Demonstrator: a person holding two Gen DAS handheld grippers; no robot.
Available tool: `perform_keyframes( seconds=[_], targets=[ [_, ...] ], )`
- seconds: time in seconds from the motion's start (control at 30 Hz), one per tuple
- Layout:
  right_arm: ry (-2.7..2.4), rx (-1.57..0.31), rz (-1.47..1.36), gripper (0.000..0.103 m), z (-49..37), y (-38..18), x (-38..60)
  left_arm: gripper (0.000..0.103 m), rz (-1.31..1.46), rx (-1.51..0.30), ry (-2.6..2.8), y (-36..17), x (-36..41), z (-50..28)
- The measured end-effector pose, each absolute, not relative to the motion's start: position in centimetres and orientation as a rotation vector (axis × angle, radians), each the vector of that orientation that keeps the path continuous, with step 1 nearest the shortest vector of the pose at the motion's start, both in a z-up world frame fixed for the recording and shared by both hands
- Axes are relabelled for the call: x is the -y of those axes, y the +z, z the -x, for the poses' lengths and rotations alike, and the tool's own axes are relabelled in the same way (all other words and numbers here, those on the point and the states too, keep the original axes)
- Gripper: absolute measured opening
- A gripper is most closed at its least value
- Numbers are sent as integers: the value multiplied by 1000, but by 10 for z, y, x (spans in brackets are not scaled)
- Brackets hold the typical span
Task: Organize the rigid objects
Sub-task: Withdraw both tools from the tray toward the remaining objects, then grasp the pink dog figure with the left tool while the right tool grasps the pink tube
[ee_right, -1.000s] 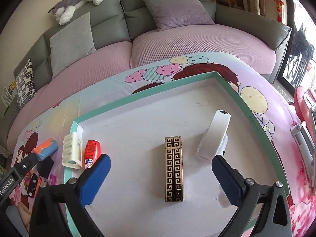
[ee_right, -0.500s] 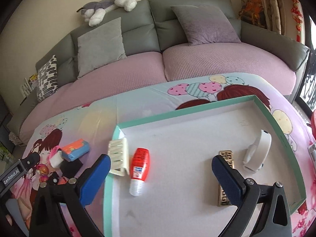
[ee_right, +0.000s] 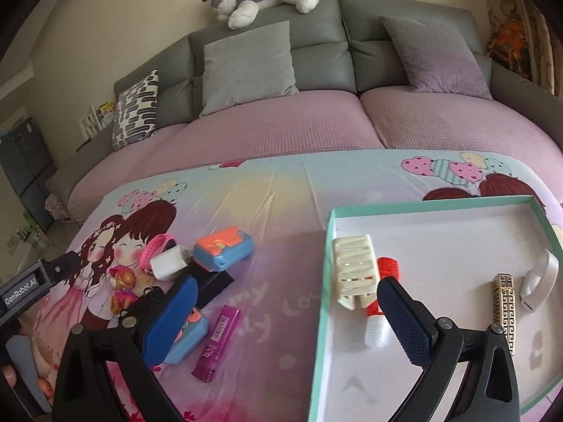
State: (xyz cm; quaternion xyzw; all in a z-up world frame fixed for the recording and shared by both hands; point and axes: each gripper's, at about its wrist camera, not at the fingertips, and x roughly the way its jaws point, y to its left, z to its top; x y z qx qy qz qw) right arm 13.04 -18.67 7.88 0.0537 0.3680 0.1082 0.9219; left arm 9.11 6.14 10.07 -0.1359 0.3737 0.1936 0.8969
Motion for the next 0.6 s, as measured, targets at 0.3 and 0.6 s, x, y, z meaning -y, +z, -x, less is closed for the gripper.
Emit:
perform_keyframes(
  seconds=[0.3, 0.6],
  targets=[
    [272, -899, -23, 90, -134, 48, 143, 98, 249, -870, 371, 81, -66, -98],
    [257, -1009, 66, 80, -134, 22, 131, 98, 205, -969, 316, 56, -54, -112]
  ],
)
